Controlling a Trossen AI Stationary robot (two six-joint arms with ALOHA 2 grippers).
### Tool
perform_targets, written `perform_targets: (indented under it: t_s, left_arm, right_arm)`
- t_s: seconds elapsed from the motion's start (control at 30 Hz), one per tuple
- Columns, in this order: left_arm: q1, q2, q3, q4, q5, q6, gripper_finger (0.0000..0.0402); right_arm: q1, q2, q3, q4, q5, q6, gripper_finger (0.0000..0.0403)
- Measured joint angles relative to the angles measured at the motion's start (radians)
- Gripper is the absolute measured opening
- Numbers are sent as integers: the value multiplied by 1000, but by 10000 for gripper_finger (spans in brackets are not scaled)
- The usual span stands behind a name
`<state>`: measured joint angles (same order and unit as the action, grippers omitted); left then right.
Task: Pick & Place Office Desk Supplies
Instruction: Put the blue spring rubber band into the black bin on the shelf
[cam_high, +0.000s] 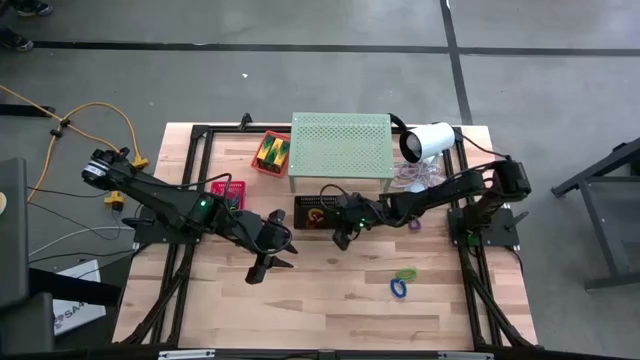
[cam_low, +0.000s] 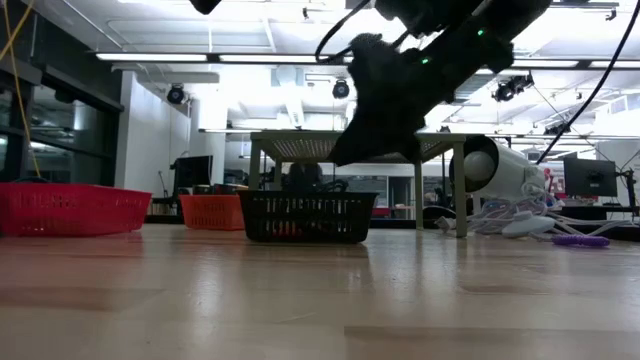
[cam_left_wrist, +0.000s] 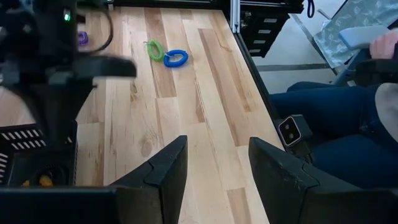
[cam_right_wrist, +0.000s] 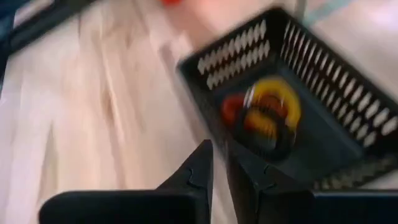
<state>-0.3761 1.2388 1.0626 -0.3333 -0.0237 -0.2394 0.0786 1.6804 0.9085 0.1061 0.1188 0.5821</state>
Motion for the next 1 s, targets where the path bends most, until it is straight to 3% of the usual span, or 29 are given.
perform_targets:
  t_s: [0.3, 0.63, 1.0]
  left_arm:
    - [0, 0, 0, 0, 0, 0, 166]
    - [0, 0, 0, 4, 0, 0, 166]
    - [0, 0, 0, 6, 0, 0, 166]
  right_arm:
    - [58, -98, 0, -258, -181, 59, 32]
    - [208, -199, 0, -455, -132, 160, 32]
    - [469, -248, 0, -681, 8, 560, 32]
